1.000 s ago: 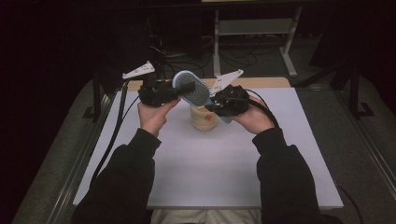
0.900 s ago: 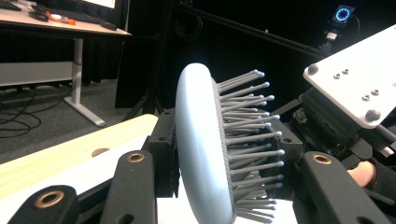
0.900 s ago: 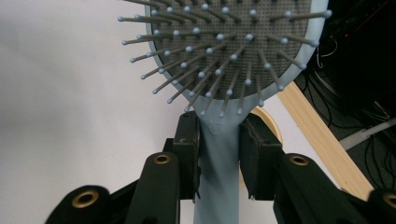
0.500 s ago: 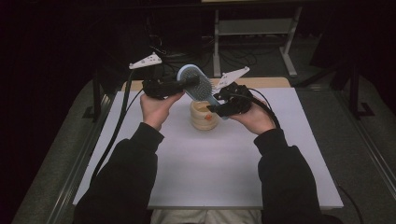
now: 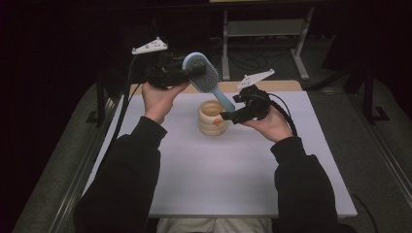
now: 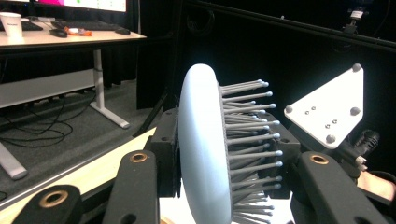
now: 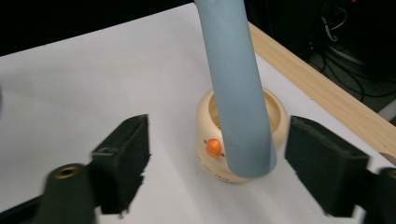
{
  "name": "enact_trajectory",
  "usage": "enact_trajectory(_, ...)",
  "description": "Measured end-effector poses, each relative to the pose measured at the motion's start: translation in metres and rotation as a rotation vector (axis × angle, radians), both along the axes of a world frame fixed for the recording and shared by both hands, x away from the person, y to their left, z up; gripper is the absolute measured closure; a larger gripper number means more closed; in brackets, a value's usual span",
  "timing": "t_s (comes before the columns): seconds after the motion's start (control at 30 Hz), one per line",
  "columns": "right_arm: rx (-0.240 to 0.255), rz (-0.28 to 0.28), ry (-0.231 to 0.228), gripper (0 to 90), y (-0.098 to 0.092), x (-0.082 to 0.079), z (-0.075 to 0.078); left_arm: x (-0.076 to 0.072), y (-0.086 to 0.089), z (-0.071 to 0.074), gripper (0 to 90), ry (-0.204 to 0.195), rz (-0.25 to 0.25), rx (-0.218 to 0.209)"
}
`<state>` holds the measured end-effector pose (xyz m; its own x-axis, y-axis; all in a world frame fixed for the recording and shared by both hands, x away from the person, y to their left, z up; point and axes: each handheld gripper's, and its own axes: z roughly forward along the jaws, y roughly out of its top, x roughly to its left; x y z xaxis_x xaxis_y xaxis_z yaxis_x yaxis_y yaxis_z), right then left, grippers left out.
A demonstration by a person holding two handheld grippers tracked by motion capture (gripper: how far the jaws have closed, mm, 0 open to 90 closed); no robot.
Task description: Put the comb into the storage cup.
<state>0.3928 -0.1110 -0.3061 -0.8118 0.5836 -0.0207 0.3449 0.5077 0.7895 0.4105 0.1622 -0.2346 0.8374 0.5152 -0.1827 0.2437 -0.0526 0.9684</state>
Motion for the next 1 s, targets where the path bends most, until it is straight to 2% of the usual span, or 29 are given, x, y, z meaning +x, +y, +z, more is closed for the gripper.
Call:
enact_trajectory(0.1, 0.005, -0.034, -0.018, 10.3, -0.004, -0.001, -0.002, 0.003, -0.001, 0.003, 56.5, 0.003, 0.009, -0.003)
enact_trajectory(0.2, 0.024, -0.071, -0.023, 0.0, -0.010, -0.002, -0.005, 0.004, -0.004, 0.006, 56.4, -0.012, 0.003, 0.002)
enact_trajectory(0.27, 0.028, -0.098, -0.040, 0.0, -0.013, -0.004, -0.007, 0.006, -0.007, 0.008, 56.4, -0.012, -0.001, -0.002)
enact_trajectory(0.37, 0.024, -0.130, -0.078, 0.0, -0.022, -0.009, -0.009, 0.008, -0.010, 0.013, 56.3, -0.023, 0.006, 0.024)
enact_trajectory(0.53, 0.073, -0.145, -0.070, 0.0, -0.041, -0.012, -0.012, 0.011, -0.012, 0.015, 56.2, -0.038, 0.001, 0.044)
enact_trajectory(0.67, 0.084, -0.158, -0.072, 0.0, -0.055, -0.019, -0.015, 0.015, -0.009, 0.015, 56.0, -0.033, 0.010, 0.033)
enact_trajectory(0.77, 0.111, -0.160, -0.080, 0.0, -0.065, -0.025, -0.017, 0.017, -0.008, 0.015, 56.0, -0.042, 0.022, 0.046)
enact_trajectory(0.87, 0.143, -0.168, -0.080, 0.0, -0.075, -0.030, -0.020, 0.019, -0.006, 0.014, 56.0, -0.039, 0.031, 0.040)
enact_trajectory(1.0, 0.158, -0.186, -0.074, 0.0, -0.087, -0.034, -0.026, 0.023, -0.004, 0.015, 56.0, -0.040, 0.047, 0.041)
